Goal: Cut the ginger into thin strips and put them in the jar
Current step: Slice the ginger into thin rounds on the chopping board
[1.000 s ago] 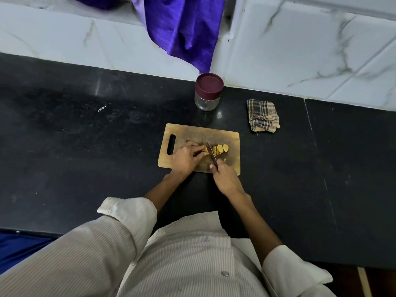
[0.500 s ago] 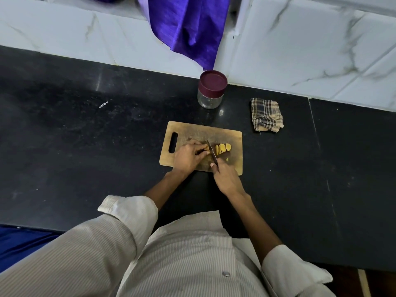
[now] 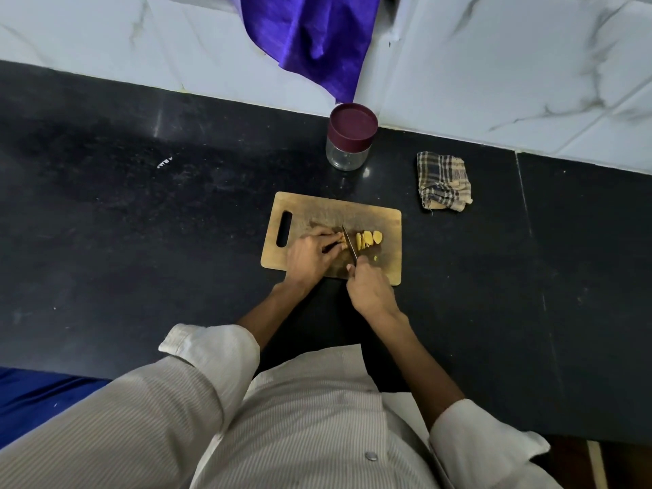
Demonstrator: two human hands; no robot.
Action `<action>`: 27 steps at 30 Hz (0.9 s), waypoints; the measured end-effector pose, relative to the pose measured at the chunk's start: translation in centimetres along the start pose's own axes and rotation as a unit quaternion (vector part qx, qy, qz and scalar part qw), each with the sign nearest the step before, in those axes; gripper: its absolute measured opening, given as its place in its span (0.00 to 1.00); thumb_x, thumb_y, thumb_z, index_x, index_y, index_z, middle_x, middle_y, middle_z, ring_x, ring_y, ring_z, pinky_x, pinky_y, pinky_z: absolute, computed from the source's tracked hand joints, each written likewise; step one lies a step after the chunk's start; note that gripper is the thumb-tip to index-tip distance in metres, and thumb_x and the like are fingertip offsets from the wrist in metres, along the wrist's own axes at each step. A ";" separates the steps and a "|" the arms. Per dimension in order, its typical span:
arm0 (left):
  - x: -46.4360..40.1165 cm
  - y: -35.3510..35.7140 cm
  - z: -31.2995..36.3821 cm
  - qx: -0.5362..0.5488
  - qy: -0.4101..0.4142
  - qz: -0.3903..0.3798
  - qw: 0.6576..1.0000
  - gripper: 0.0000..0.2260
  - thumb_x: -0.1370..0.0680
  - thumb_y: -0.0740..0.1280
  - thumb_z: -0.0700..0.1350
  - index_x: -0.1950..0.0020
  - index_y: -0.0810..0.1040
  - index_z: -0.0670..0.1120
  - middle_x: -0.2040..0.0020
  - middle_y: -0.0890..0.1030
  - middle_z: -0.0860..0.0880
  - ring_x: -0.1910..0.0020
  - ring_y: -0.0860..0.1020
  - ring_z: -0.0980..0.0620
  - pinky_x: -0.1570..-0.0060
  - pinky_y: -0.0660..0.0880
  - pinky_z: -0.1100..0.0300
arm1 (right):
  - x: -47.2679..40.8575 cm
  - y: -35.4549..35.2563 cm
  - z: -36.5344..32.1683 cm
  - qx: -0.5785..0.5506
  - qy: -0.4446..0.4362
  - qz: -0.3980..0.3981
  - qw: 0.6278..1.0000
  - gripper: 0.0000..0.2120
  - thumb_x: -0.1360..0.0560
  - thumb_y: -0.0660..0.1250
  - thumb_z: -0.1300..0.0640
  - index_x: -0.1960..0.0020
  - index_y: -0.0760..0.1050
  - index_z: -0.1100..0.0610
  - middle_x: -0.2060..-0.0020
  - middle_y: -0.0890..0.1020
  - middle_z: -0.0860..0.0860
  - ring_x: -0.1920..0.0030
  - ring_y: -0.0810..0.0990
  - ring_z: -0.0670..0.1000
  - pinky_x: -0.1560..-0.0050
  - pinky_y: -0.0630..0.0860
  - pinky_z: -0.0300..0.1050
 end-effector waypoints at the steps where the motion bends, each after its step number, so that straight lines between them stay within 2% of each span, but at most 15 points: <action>1: 0.0 0.1 -0.1 0.002 0.003 0.002 1.000 0.12 0.25 0.71 0.45 0.43 0.82 0.43 0.48 0.82 0.49 0.55 0.80 0.51 0.57 0.78 0.50 | -0.1 -0.1 0.0 0.000 -0.004 0.000 1.000 0.11 0.16 0.55 0.55 0.41 0.71 0.60 0.48 0.80 0.59 0.47 0.80 0.59 0.54 0.75 0.54; 9: -0.2 0.4 -0.6 -0.003 0.015 -0.002 1.000 0.12 0.25 0.70 0.46 0.43 0.83 0.44 0.48 0.82 0.49 0.55 0.80 0.51 0.59 0.79 0.51 | -1.2 -0.5 -0.1 0.008 0.002 -0.022 1.000 0.11 0.16 0.55 0.54 0.41 0.71 0.61 0.47 0.80 0.59 0.46 0.80 0.60 0.50 0.76 0.55; 14: -0.2 0.4 -0.6 0.002 0.021 0.006 1.000 0.15 0.26 0.66 0.51 0.45 0.83 0.44 0.49 0.82 0.49 0.56 0.81 0.51 0.61 0.79 0.51 | -2.1 -0.8 -0.4 0.016 0.003 -0.041 0.999 0.12 0.16 0.55 0.54 0.40 0.71 0.60 0.47 0.80 0.60 0.45 0.80 0.61 0.52 0.73 0.53; 18: -0.1 0.6 -0.6 0.005 0.017 0.003 1.000 0.12 0.25 0.69 0.47 0.44 0.83 0.45 0.49 0.82 0.50 0.55 0.80 0.52 0.61 0.79 0.51 | -3.7 -1.0 -1.3 0.034 0.012 -0.056 0.998 0.12 0.17 0.56 0.56 0.39 0.72 0.61 0.45 0.80 0.60 0.44 0.80 0.60 0.49 0.74 0.54; 22: -0.1 0.5 -0.6 -0.012 -0.002 0.003 1.000 0.11 0.24 0.70 0.47 0.43 0.83 0.47 0.48 0.81 0.51 0.54 0.79 0.53 0.61 0.78 0.55 | -4.1 -0.9 -1.6 0.036 0.023 -0.065 0.997 0.12 0.17 0.57 0.57 0.38 0.72 0.61 0.43 0.80 0.60 0.43 0.79 0.60 0.46 0.75 0.54; 25: 0.0 0.6 -0.1 -0.028 -0.013 0.001 1.000 0.11 0.23 0.69 0.48 0.43 0.83 0.48 0.47 0.81 0.52 0.54 0.79 0.53 0.62 0.73 0.61 | -3.7 -0.7 -1.7 0.035 0.032 -0.057 0.997 0.12 0.18 0.57 0.58 0.37 0.71 0.62 0.42 0.80 0.61 0.41 0.79 0.62 0.42 0.75 0.56; 27: 0.0 0.4 0.3 -0.033 -0.017 0.007 0.999 0.12 0.23 0.68 0.49 0.42 0.82 0.47 0.47 0.81 0.51 0.54 0.79 0.52 0.62 0.73 0.61 | -2.6 -0.4 -1.1 0.038 0.030 -0.055 0.997 0.12 0.18 0.58 0.58 0.37 0.70 0.63 0.42 0.80 0.62 0.41 0.79 0.62 0.43 0.76 0.56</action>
Point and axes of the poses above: each hand's wrist, its own x-axis away from the middle knuckle, its own y-axis out of the palm, z = x × y, the point moved 1 cm from there along -x, towards the middle knuckle
